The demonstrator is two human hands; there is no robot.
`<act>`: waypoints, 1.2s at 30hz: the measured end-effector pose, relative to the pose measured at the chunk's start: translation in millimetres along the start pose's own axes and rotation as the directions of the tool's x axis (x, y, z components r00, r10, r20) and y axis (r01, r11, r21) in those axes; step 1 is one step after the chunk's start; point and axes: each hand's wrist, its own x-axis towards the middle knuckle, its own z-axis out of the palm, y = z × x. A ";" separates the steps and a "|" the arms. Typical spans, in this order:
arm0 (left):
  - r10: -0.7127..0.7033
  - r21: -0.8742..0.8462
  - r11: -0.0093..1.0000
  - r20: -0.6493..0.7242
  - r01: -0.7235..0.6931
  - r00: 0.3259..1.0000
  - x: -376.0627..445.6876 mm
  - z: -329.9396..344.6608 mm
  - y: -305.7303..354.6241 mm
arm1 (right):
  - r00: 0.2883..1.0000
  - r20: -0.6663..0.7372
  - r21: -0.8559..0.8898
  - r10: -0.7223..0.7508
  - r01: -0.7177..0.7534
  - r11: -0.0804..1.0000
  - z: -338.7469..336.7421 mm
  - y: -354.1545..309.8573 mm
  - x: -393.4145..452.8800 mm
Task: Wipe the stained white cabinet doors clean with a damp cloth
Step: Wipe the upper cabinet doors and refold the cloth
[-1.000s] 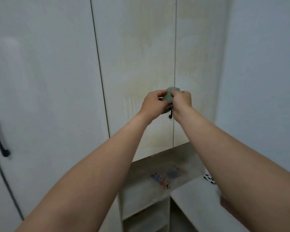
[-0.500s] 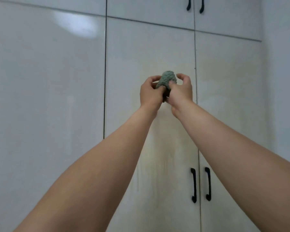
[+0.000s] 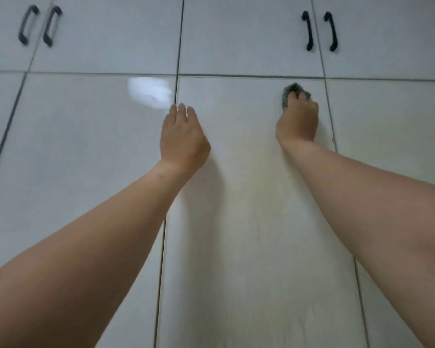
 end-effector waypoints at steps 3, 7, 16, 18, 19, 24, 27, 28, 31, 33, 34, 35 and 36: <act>0.070 0.072 0.995 0.052 -0.074 0.996 -1.9 16.5 -27.4 | 0.995 0.009 0.001 -0.104 0.104 0.995 18.2 -21.8 0.1; 0.102 0.068 0.992 0.027 -0.103 0.994 -2.7 26.5 -35.5 | 0.966 0.069 0.036 -0.250 0.248 0.968 32.4 -85.6 9.0; 0.044 0.061 0.997 -0.041 -0.041 0.998 5.4 27.3 -23.1 | 0.745 0.181 0.015 -0.642 0.650 0.760 47.2 -157.8 -3.3; -0.006 0.044 0.999 -0.014 0.007 1.000 0.8 15.4 -12.7 | 0.852 0.100 -0.077 -0.515 0.522 0.849 43.1 -117.2 9.8; -0.027 0.042 0.999 -0.011 0.028 1.000 0.0 12.7 -9.5 | 0.914 0.050 -0.122 -0.403 0.406 0.906 38.9 -93.8 16.7; -0.050 0.064 0.997 -0.002 0.050 0.999 -0.9 16.8 -5.4 | 0.988 -0.032 -0.064 -0.150 0.148 0.987 31.1 -67.2 28.6; -0.065 0.056 0.996 -0.011 0.065 0.998 -3.2 18.7 -6.7 | 0.895 0.101 0.077 -0.435 0.429 0.900 41.8 -118.8 8.5; -0.066 0.060 0.996 -0.017 0.067 0.998 -3.5 18.9 -6.1 | 0.842 0.149 0.103 -0.519 0.509 0.855 42.0 -126.6 2.0; -0.060 0.086 0.994 -0.031 0.062 0.998 -2.9 20.9 -3.3 | 0.788 0.225 0.096 -0.573 0.567 0.818 33.9 -93.4 1.4; -0.090 0.077 0.993 -0.017 0.091 0.996 -3.9 21.8 1.4 | 0.881 0.130 0.000 -0.455 0.459 0.888 23.2 -42.4 11.6; -0.103 0.071 0.992 -0.011 0.104 0.995 -4.1 21.8 3.4 | 0.944 0.067 -0.043 -0.323 0.326 0.944 17.7 -12.9 19.8; -0.111 0.063 0.992 -0.013 0.112 0.994 -4.2 22.2 4.7 | 0.987 0.016 -0.056 -0.159 0.160 0.986 11.1 15.8 27.3; -0.111 0.059 0.992 -0.015 0.111 0.994 -4.7 22.7 4.2 | 1.000 -0.015 -0.059 -0.010 0.009 0.998 6.6 37.5 32.1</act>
